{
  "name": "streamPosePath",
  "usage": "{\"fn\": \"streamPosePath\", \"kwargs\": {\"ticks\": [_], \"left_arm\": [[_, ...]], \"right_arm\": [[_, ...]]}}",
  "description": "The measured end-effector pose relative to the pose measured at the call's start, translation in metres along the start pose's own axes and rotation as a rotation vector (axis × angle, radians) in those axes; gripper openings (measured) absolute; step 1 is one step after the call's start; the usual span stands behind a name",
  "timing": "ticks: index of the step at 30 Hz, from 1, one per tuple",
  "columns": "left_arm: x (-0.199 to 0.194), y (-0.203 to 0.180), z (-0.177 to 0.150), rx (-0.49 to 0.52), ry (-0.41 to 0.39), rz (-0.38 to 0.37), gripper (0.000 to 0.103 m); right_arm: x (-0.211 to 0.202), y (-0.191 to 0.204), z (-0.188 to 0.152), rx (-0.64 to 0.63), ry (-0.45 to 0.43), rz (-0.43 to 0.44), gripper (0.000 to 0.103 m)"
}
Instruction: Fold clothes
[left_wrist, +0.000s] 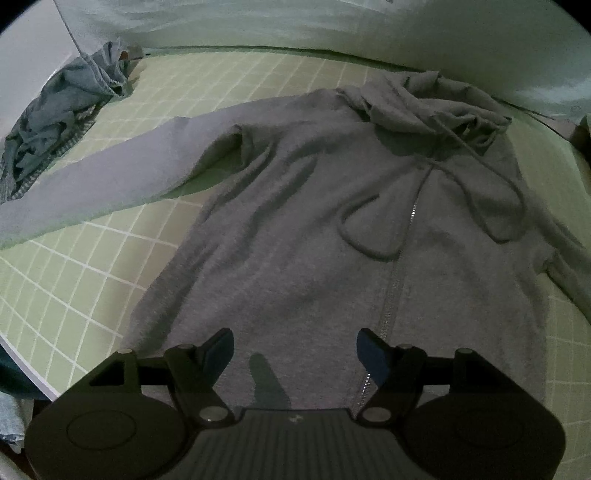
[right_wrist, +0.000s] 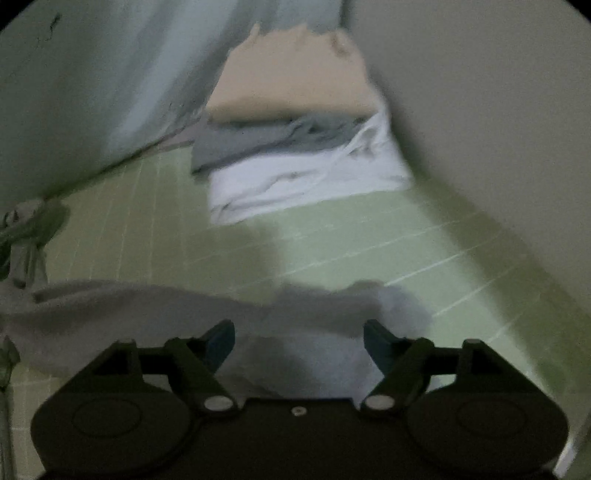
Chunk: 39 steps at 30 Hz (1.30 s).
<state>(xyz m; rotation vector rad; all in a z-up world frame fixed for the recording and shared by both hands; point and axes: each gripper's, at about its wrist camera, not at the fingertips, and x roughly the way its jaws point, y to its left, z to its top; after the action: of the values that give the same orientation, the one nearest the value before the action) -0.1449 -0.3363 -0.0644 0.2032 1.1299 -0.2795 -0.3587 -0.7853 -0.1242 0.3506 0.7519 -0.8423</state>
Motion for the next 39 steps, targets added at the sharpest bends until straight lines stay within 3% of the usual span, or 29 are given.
{"fn": "streamPosePath", "kwargs": {"ticks": [3,4,5,6,11,15,16,17,19,20,22,25,32,39], "left_arm": [[0.0,0.004,0.0,-0.011,0.0,0.004,0.075],[0.0,0.006,0.001,-0.017,0.0,0.005,0.075],[-0.001,0.007,0.002,-0.022,-0.001,0.006,0.075],[-0.001,0.009,0.003,-0.028,-0.001,0.007,0.075],[-0.001,0.019,0.01,-0.05,-0.009,0.013,0.075],[0.0,0.033,0.014,-0.061,-0.011,0.023,0.075],[0.0,0.037,0.016,-0.066,-0.011,0.027,0.075],[0.0,0.042,0.017,-0.071,-0.012,0.031,0.075],[0.001,0.051,0.021,-0.085,-0.013,0.037,0.076],[0.002,0.058,0.023,-0.096,-0.016,0.041,0.077],[0.006,0.072,0.03,-0.119,-0.024,0.047,0.079],[0.015,0.089,0.047,-0.16,-0.032,0.051,0.079],[0.049,0.123,0.096,-0.235,-0.041,0.051,0.08],[0.083,0.148,0.139,-0.3,-0.03,0.042,0.08]], "right_arm": [[0.007,0.004,-0.002,0.009,0.044,-0.063,0.065],[0.005,-0.001,-0.004,0.031,0.039,-0.052,0.05],[0.003,-0.007,-0.004,0.056,0.031,-0.036,0.019],[-0.002,-0.013,-0.003,0.077,0.017,-0.032,0.004],[-0.031,-0.055,0.011,0.113,-0.097,-0.218,0.006],[-0.027,-0.088,0.01,0.111,-0.02,-0.446,0.009],[-0.026,-0.09,0.01,0.096,0.001,-0.487,0.023],[-0.027,-0.088,0.01,0.084,0.005,-0.517,0.045],[-0.035,-0.075,0.011,0.069,-0.034,-0.528,0.07],[-0.039,-0.065,0.013,0.066,-0.057,-0.502,0.077],[-0.039,-0.039,0.018,0.056,-0.085,-0.431,0.079],[-0.028,0.011,0.029,0.043,-0.09,-0.254,0.081],[0.011,0.157,0.062,0.022,-0.031,0.188,0.081],[0.057,0.297,0.105,-0.084,0.039,0.469,0.086]]}}
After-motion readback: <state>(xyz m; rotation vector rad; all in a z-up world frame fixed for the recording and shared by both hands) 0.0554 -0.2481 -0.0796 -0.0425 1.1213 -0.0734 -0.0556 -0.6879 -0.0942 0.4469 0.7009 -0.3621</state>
